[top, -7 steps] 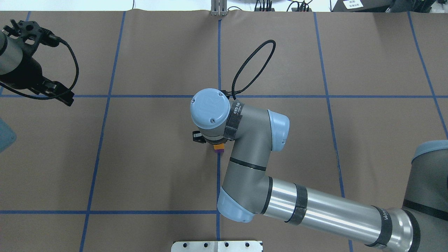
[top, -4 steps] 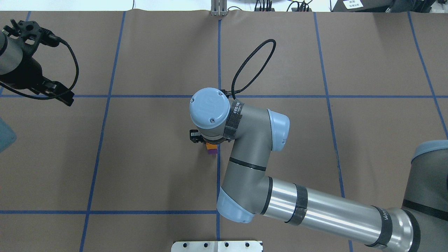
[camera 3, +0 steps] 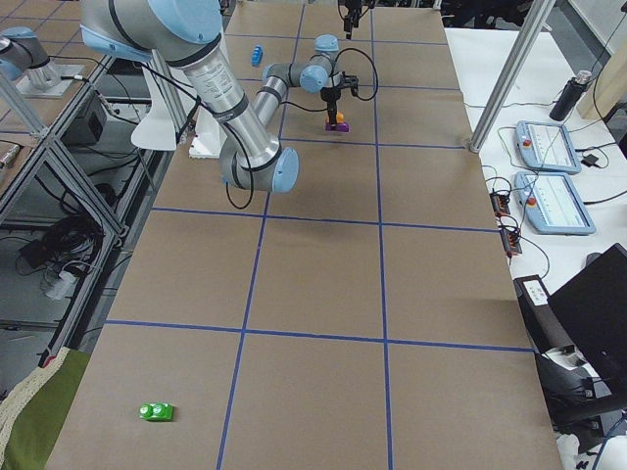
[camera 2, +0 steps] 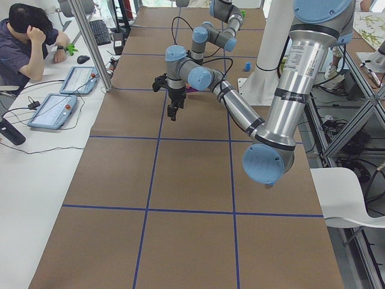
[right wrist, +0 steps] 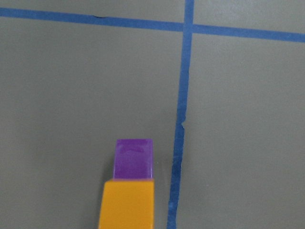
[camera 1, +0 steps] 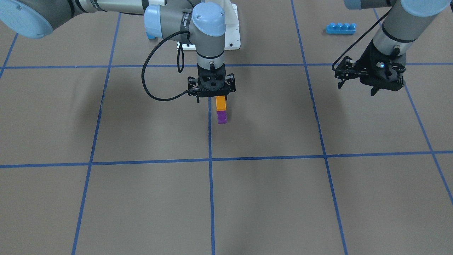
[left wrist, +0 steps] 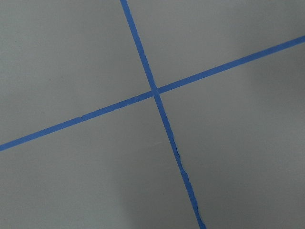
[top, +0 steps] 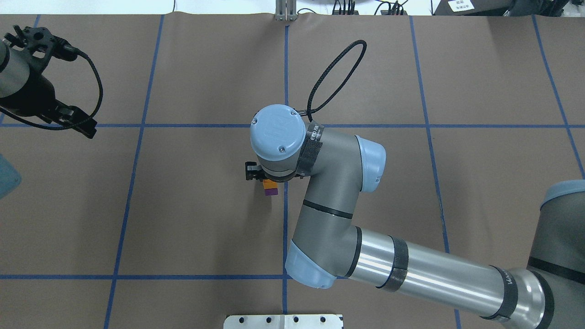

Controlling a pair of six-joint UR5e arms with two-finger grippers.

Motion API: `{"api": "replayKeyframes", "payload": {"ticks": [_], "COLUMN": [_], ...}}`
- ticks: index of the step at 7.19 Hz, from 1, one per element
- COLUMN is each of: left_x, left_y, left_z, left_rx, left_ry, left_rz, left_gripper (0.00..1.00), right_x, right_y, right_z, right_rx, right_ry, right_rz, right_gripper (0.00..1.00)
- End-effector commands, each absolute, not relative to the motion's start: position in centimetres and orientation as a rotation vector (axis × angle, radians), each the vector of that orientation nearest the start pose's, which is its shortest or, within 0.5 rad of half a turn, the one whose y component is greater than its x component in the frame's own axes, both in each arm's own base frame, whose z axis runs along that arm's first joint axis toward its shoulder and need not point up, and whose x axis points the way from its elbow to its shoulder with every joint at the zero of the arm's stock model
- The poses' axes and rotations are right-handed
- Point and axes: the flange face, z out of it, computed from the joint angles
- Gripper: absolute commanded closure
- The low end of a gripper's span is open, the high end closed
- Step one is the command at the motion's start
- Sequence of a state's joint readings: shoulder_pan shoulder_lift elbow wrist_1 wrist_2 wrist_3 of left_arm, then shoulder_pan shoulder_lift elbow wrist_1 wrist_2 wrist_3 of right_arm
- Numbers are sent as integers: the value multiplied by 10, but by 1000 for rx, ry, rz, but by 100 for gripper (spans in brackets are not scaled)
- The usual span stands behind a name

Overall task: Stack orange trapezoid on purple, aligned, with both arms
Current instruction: 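Lower the orange block onto the purple block, aligning their edges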

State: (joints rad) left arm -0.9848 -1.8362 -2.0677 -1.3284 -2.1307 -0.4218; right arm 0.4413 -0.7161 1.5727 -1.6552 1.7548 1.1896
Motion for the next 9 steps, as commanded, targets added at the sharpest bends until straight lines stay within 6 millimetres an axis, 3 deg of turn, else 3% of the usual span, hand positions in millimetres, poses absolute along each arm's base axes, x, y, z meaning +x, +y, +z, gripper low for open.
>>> {"api": "replayKeyframes", "payload": {"ticks": [1,3,8,9], "left_x": [223,223,224,224], "left_y": [-481,-481,-482,-482], "left_z": [325,326,328,328], "left_rx": [180,180,175,175], "left_ry": [726,726,723,723], "left_rz": [302,303,302,303], "left_gripper": [0,0,0,0], "right_x": [-596,-597,-592,-581], "right_y": [-412,-413,-419,-425], "right_z": [150,161,164,152], "right_rx": [150,147,171,184], "right_ry": [-771,-759,-798,-822], "right_rz": [-10,-6,-3,6], "right_gripper": [0,0,0,0]}}
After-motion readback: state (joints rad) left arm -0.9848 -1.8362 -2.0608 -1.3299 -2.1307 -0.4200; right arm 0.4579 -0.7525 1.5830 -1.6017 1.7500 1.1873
